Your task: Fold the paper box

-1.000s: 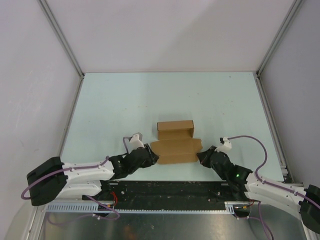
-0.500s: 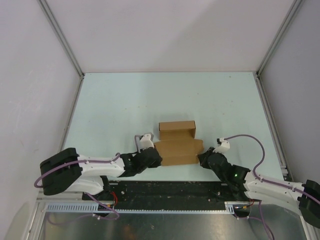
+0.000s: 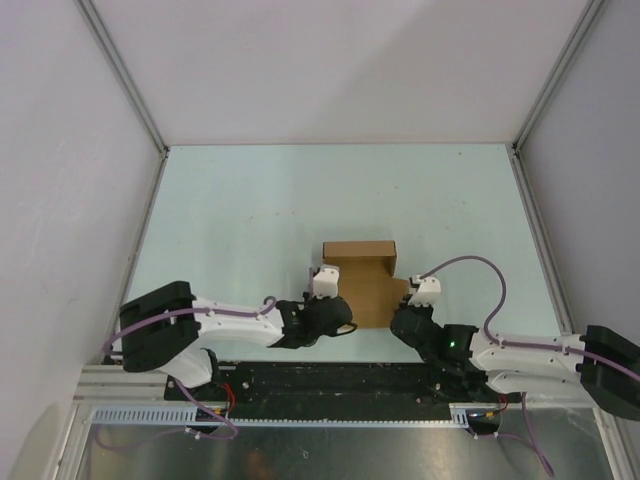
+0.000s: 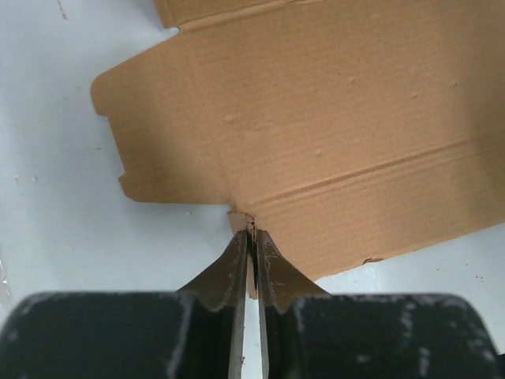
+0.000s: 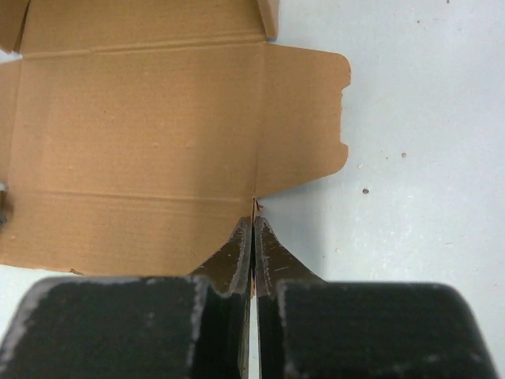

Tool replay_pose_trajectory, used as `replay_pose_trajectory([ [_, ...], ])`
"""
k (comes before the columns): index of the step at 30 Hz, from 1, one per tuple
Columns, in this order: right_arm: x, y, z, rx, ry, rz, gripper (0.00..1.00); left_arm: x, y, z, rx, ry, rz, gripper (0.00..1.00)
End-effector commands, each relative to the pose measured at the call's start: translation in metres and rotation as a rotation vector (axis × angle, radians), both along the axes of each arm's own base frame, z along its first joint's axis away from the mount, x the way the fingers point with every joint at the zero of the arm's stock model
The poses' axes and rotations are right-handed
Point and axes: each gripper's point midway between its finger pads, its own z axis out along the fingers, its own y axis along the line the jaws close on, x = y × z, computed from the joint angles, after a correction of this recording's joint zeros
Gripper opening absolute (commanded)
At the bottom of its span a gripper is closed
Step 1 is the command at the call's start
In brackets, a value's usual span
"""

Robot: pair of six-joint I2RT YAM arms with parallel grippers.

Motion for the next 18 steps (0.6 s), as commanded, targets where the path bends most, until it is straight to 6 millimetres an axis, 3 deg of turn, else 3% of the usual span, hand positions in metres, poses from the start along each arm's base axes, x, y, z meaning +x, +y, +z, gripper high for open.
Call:
replay_pose_trajectory([
  [1, 0.005, 0.015, 0.019, -0.018, -0.056, 0.006, 0.00, 0.009, -0.003, 0.005, 0.100, -0.061, -0.004, 0.12],
  [13, 0.000, 0.025, 0.019, -0.137, -0.134, 0.025, 0.02, 0.006, -0.002, -0.001, 0.242, -0.091, -0.021, 0.16],
  [16, 0.000, 0.025, 0.016, -0.147, -0.140, 0.022, 0.02, 0.005, -0.002, -0.001, 0.242, -0.089, -0.021, 0.19],
  [18, -0.002, 0.025, 0.014, -0.144, -0.138, 0.017, 0.02, 0.003, -0.002, -0.003, 0.246, -0.088, -0.025, 0.27],
])
